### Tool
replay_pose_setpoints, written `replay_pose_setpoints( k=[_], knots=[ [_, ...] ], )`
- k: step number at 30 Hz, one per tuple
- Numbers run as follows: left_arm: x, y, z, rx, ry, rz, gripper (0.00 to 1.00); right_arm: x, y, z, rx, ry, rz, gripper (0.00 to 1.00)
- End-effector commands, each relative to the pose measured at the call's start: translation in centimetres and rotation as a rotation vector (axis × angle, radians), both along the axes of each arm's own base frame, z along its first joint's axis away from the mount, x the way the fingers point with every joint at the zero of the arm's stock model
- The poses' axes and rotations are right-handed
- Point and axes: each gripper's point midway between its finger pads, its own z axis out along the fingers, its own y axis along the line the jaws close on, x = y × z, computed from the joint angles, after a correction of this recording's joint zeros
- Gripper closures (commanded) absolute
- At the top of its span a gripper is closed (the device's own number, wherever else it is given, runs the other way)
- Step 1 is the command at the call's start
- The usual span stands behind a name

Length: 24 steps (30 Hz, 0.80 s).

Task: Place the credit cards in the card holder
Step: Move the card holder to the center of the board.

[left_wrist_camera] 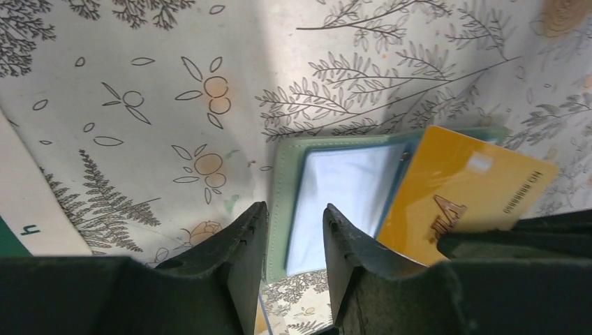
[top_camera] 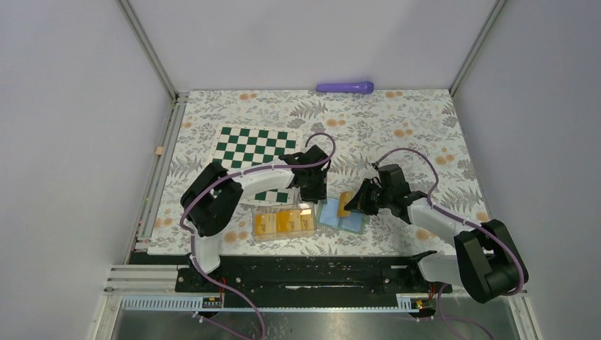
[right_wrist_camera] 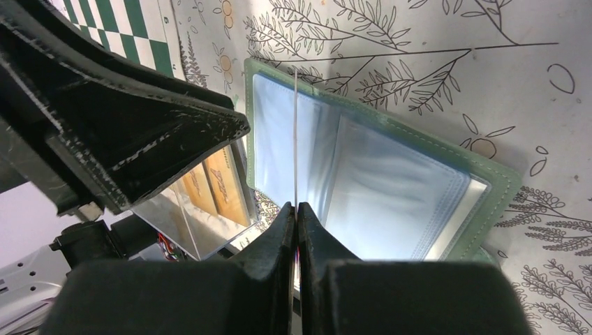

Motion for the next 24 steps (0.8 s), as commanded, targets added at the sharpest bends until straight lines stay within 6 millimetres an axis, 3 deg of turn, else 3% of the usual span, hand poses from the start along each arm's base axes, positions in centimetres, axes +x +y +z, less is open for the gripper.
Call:
replay_pose_setpoints(
  k=[1, 9, 17, 24],
  knots=[
    [0.7, 0.2, -0.4, 0.043, -0.021, 0.006, 0.65, 0.3, -0.3, 0.3, -0.008, -0.058, 0.006, 1.00],
    [-0.3, -1.3, -1.3, -0.027, 0.043, -0.019, 0.80, 0.3, -1.1, -0.6, -0.046, -0.035, -0.008, 1.00],
    [-1.6, -2.7, -1.8, -0.109, 0.113, -0.002, 0.85, -0.4, -2.9, -0.6, -0.082, -0.012, -0.066, 1.00],
    [-2.2, -2.7, -2.1, -0.136, 0.140, 0.023, 0.88, -0.8, -3.2, -1.3, -0.089, 0.021, -0.068, 1.00]
  ],
)
